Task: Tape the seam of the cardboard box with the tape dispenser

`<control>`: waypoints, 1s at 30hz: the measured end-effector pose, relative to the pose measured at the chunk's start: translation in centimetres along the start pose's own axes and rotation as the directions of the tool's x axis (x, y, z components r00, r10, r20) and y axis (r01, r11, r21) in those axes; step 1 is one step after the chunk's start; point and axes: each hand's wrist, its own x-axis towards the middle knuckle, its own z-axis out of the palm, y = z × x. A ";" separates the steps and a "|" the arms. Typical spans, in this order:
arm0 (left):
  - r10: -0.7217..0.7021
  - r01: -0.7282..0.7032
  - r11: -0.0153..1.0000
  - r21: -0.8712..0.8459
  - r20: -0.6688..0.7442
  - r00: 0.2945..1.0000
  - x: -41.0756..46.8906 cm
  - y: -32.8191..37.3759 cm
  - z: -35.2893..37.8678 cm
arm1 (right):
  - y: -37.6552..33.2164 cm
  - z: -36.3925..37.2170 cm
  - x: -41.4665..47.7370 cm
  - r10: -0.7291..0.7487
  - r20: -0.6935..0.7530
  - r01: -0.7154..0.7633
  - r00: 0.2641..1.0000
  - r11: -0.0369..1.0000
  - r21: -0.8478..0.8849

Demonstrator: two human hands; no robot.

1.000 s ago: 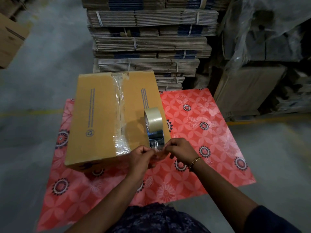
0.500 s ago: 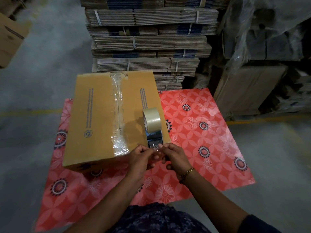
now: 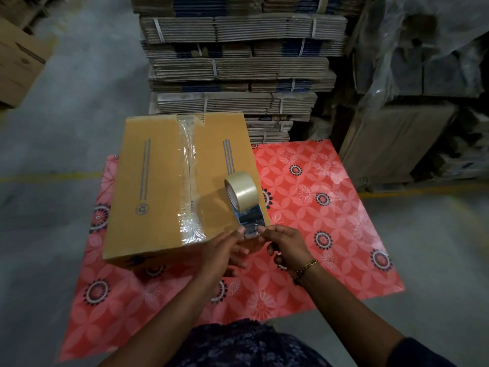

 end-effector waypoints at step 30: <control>0.202 -0.200 0.978 0.052 -0.027 0.979 0.7 -3.4 2.4 | -0.2 -2.7 1.8 -0.228 0.307 0.366 0.924 0.759 -0.538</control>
